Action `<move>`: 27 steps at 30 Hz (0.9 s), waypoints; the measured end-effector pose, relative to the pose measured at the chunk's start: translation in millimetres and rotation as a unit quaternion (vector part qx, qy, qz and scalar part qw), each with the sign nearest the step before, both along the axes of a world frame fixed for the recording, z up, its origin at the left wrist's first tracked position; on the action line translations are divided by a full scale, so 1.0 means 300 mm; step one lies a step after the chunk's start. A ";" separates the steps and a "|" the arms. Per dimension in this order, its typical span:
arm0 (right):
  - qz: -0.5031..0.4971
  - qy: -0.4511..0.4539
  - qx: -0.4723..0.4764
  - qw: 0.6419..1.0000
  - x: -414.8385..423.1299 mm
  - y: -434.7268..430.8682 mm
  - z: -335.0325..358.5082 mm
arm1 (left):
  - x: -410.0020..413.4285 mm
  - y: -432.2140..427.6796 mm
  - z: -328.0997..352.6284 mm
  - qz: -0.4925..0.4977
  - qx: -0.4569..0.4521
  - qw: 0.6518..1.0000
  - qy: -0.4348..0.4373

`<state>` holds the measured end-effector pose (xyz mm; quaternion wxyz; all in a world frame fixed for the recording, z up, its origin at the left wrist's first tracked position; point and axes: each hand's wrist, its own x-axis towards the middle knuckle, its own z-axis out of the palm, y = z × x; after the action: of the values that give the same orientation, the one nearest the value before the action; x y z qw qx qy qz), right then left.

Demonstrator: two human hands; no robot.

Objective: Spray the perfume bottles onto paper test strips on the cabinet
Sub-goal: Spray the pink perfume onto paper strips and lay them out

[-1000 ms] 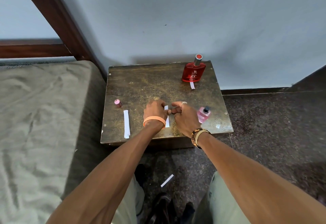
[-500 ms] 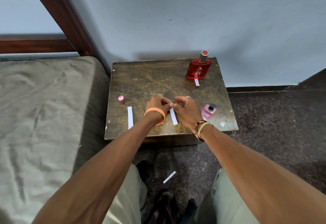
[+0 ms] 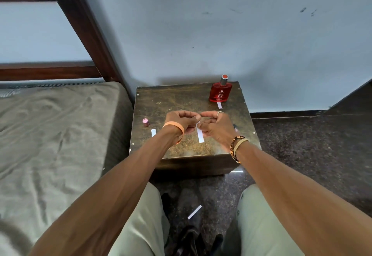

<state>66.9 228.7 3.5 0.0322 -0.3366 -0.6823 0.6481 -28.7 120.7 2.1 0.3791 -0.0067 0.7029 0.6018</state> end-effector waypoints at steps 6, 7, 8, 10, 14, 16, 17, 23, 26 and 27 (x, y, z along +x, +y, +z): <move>-0.008 0.054 -0.034 0.998 0.120 0.000 0.188 | 0.125 -0.017 0.195 0.000 0.062 0.998 -0.005; -0.003 0.062 -0.030 0.998 0.143 -0.004 0.219 | 0.150 -0.023 0.226 -0.006 0.063 0.998 0.010; 0.000 0.068 -0.025 0.997 0.166 -0.010 0.252 | 0.174 -0.030 0.261 -0.011 0.067 0.997 0.024; -0.005 0.082 -0.016 0.997 0.197 -0.017 0.309 | 0.212 -0.035 0.326 -0.010 0.081 0.996 0.033; -0.014 0.117 0.004 0.993 0.266 -0.043 0.420 | 0.288 -0.065 0.437 -0.007 0.131 0.991 0.023; -0.014 0.129 0.007 0.992 0.293 -0.058 0.466 | 0.316 -0.081 0.479 -0.020 0.145 0.988 0.045; -0.013 0.133 0.005 0.991 0.307 -0.065 0.484 | 0.328 -0.088 0.501 -0.021 0.147 0.987 0.056; -0.021 0.164 -0.043 0.985 0.368 -0.099 0.564 | 0.382 -0.118 0.613 0.023 0.162 0.986 0.045; -0.014 0.179 -0.088 0.980 0.391 -0.103 0.598 | 0.393 -0.131 0.651 0.025 0.157 0.987 0.033; -0.005 0.183 -0.101 0.978 0.399 -0.101 0.607 | 0.394 -0.136 0.664 0.021 0.154 0.987 0.027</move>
<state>186.7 198.4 185.6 0.1254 -0.2179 -0.5938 0.7643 89.4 79.8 201.4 0.3437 0.0540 0.6114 0.7108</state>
